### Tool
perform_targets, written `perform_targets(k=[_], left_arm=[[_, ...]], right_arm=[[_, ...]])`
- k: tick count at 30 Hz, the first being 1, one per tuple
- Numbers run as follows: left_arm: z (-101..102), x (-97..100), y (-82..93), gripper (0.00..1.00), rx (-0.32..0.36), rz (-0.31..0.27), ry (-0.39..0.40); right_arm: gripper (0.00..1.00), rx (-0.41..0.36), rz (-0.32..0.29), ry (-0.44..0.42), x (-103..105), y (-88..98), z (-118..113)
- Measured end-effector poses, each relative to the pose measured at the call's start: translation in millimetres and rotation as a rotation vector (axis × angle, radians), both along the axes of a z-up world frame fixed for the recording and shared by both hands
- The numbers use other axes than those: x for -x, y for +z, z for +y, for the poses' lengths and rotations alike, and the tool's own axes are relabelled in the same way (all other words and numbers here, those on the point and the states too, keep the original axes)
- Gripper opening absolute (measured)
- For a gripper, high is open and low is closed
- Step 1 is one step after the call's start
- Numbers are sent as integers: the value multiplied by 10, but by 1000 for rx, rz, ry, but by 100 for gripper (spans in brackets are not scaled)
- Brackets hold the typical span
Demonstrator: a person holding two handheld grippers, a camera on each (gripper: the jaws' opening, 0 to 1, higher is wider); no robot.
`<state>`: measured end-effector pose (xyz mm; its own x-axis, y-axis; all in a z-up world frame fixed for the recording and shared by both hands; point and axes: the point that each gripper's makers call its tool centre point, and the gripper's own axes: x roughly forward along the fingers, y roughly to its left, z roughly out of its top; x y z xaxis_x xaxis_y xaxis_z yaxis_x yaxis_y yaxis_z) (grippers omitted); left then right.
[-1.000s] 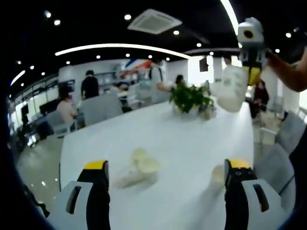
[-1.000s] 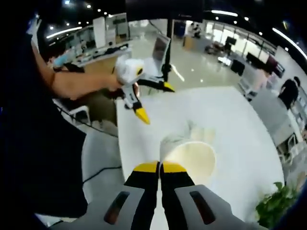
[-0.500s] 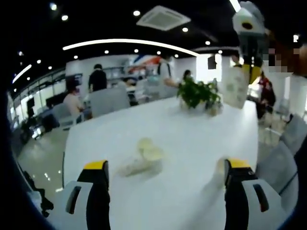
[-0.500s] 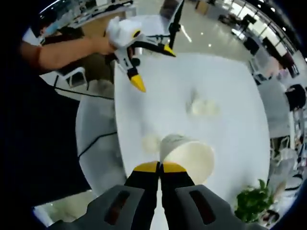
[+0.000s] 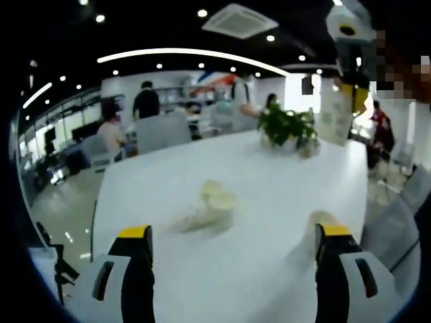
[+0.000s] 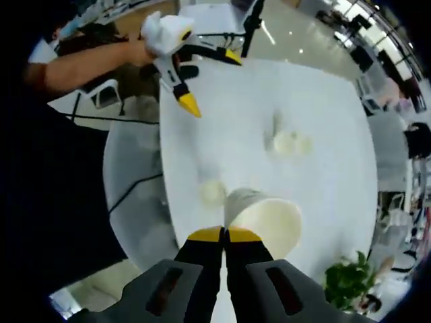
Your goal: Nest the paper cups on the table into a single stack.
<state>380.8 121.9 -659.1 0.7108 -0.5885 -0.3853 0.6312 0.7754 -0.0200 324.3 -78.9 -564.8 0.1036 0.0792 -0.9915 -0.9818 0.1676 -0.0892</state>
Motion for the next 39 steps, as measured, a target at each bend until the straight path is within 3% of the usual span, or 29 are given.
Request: perform_targets(k=[12, 28, 39], left_arm=[[24, 61, -69, 98, 5, 2, 2], [-78, 80, -79, 98, 12, -55, -86], [-40, 133, -84, 98, 25, -103, -50]], right_arm=[[0, 11, 12, -3, 50, -103, -5], [0, -3, 22, -32, 143, -460, 8], [0, -21, 29, -60, 198, -673, 19]])
